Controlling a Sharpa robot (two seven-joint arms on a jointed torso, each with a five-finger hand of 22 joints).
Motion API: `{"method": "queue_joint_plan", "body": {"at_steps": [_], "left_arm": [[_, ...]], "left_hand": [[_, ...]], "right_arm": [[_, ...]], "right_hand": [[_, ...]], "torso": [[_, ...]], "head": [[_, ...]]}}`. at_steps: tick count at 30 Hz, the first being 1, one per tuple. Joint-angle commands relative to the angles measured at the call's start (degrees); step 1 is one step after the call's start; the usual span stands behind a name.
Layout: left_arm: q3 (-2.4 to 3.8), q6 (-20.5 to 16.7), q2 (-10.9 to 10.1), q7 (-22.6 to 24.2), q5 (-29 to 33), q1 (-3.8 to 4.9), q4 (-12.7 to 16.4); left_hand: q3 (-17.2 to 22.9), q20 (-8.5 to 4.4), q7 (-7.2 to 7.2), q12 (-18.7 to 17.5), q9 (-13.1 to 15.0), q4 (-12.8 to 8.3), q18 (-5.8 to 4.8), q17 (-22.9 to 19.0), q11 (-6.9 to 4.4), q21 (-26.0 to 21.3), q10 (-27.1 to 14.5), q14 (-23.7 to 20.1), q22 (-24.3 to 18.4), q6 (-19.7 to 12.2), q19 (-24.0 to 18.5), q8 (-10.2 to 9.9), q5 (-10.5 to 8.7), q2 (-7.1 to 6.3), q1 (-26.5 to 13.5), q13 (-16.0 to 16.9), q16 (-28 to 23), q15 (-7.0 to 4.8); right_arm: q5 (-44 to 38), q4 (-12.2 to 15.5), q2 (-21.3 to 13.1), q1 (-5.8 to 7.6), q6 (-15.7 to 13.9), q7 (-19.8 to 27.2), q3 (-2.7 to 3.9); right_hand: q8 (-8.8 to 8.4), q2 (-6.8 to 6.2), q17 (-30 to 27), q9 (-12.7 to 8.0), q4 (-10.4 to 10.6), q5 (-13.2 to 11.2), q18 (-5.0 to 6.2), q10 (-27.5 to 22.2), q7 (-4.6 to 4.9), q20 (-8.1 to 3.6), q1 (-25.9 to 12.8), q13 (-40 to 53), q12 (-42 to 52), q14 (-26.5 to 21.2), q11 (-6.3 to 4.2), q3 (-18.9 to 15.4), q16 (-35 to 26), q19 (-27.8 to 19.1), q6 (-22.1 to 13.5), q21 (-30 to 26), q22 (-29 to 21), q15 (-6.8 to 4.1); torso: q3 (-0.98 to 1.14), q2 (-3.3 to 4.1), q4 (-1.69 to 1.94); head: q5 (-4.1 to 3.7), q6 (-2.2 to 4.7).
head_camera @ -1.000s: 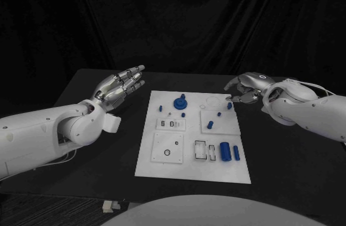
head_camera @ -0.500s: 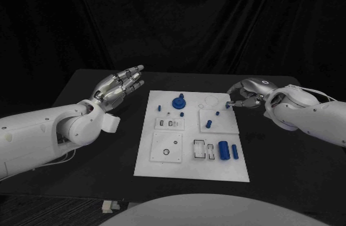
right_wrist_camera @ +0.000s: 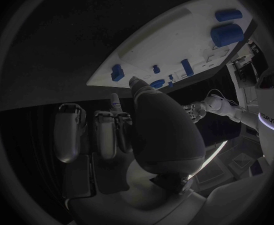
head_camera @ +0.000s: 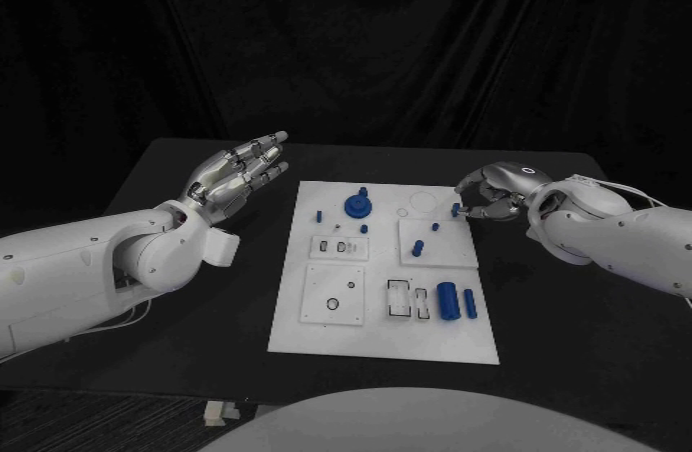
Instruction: Assemble the parts on the task board
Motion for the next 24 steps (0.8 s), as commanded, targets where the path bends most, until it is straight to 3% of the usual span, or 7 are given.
{"method": "queue_joint_plan", "body": {"at_steps": [1,16,24], "left_arm": [[0.07,0.64,-0.02,0.78,0.0,-0.07,0.14],[0.07,0.74,-0.1,0.75,0.0,-0.08,0.21],[0.07,0.82,-0.18,0.7,0.0,-0.08,0.25]], "left_hand": [[0.36,0.41,0.14,0.21,-0.01,-0.09,0.59,0.06,0.45,0.11,0.07,0.09,0.08,-0.45,-0.16,0.15,0.26,0.17,0.51,0.03,0.33,0.46],[0.36,0.41,0.14,0.21,-0.01,-0.09,0.59,0.06,0.45,0.11,0.07,0.09,0.08,-0.45,-0.16,0.15,0.26,0.17,0.51,0.03,0.33,0.46],[0.46,0.47,0.17,0.25,-0.01,-0.16,0.59,0.07,0.51,0.12,0.04,0.09,0.08,-0.47,-0.14,0.16,0.28,0.2,0.57,0.03,0.35,0.5]], "right_arm": [[0.04,-0.79,0.37,-0.23,0.79,-1.18,0.03],[0.04,-3.09,1.6,-0.84,1.89,-1.67,0.03],[0.04,-4.18,2.39,-1.36,1.93,-1.62,0.04]], "right_hand": [[0.48,-0.04,15.09,0.15,-0.02,1.07,-0.44,5.97,-0.09,0.15,0.68,15.08,0.2,6.01,0.42,0.39,0.39,1.92,-0.42,-0.35,12.07,0.45],[0.96,-0.03,15.09,0.37,-0.26,2.15,-0.38,5.97,0.08,0.19,1.32,15.08,0.2,6.01,0.52,0.63,0.39,1.78,-0.12,-0.66,11.99,0.5],[1.92,-0.3,15.09,0.83,-0.19,0.18,-0.34,5.97,0.26,0.33,1.57,15.08,0.2,6.01,0.7,0.44,0.39,1.71,0.75,-0.88,11.95,0.66]], "torso": [[-0.03,0.02,0.03],[-0.02,0.0,0.07],[-0.06,0.01,0.06]], "head": [[0.09,0.02],[-0.02,0.02],[-0.02,0.02]]}}
